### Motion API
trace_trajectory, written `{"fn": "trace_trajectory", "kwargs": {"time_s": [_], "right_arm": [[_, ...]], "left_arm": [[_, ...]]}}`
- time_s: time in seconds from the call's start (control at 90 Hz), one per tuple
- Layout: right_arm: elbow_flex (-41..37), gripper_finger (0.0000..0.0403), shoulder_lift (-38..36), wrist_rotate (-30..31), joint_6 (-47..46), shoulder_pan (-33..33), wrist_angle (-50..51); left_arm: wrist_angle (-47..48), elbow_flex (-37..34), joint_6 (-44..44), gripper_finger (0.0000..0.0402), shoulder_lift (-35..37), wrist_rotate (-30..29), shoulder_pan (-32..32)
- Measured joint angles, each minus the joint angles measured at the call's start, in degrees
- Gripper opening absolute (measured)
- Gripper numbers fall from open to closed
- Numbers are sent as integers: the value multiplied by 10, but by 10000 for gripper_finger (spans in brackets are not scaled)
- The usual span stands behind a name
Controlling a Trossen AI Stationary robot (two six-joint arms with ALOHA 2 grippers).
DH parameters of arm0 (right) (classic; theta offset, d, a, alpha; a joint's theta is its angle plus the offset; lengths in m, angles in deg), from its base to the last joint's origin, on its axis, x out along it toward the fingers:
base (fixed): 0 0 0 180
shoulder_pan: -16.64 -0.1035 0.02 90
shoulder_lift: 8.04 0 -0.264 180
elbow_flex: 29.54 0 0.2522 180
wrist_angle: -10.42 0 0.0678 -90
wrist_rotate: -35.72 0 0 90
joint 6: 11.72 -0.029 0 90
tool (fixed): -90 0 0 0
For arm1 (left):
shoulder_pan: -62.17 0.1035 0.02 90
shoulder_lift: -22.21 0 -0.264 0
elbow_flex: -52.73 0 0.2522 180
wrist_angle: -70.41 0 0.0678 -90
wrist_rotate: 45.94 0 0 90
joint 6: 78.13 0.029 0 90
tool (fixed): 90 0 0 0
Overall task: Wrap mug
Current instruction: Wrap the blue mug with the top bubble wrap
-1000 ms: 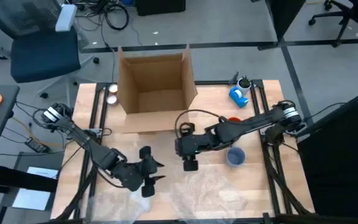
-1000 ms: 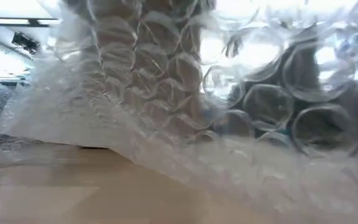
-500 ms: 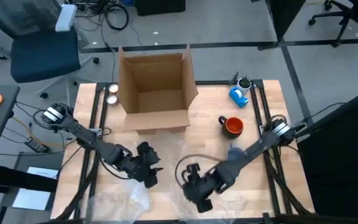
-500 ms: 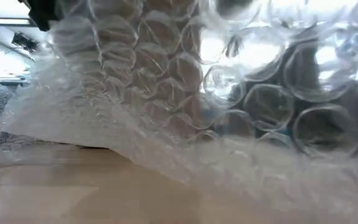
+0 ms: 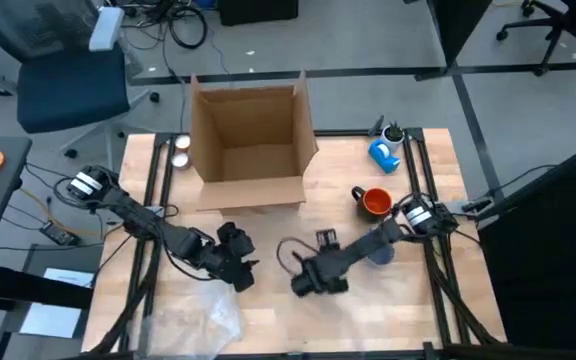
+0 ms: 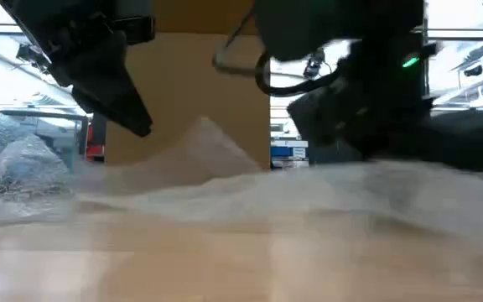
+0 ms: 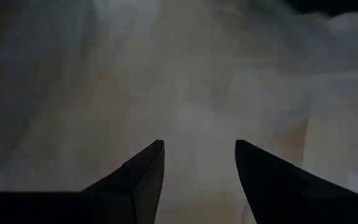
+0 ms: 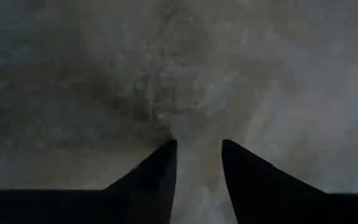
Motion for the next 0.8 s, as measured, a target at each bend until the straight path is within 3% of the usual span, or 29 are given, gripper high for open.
{"fn": "trace_trajectory", "kwargs": {"time_s": [0.233,0.411,0.8], "right_arm": [[2,60,-86,-23,27,2,-88],[2,59,-158,60,21,-28,-81],[3,59,-277,75,-166,-103,28]], "left_arm": [[-3,0,14,177,0,-9,0],[-1,0,25,177,0,-13,0],[-6,0,43,177,0,-25,0]]}}
